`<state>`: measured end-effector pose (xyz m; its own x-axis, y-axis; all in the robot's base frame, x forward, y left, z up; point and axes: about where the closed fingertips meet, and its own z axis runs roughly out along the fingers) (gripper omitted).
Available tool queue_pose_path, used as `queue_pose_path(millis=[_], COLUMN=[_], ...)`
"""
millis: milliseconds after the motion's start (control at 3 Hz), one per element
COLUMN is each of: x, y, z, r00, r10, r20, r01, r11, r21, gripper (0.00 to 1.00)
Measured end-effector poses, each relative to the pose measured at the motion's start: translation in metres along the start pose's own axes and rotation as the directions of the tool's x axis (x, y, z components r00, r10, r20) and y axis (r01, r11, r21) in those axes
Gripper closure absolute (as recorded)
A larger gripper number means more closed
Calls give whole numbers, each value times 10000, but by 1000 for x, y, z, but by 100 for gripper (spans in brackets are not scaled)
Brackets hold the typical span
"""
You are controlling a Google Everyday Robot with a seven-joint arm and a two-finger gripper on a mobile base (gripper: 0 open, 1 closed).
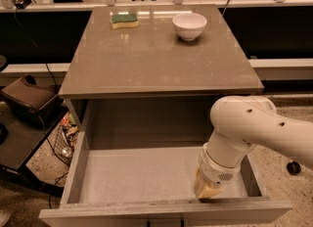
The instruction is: Open top drawer
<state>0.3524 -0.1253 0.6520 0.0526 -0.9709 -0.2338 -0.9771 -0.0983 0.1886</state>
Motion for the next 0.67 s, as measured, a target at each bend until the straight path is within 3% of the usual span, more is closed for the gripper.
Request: queue_pose_path(millis=[667], x=[0], y=[4], z=[-1], r00=[10000], r10=[-22], r20=[-62], r01=[21], r11=[10000], r21=[-78], gripper=[16])
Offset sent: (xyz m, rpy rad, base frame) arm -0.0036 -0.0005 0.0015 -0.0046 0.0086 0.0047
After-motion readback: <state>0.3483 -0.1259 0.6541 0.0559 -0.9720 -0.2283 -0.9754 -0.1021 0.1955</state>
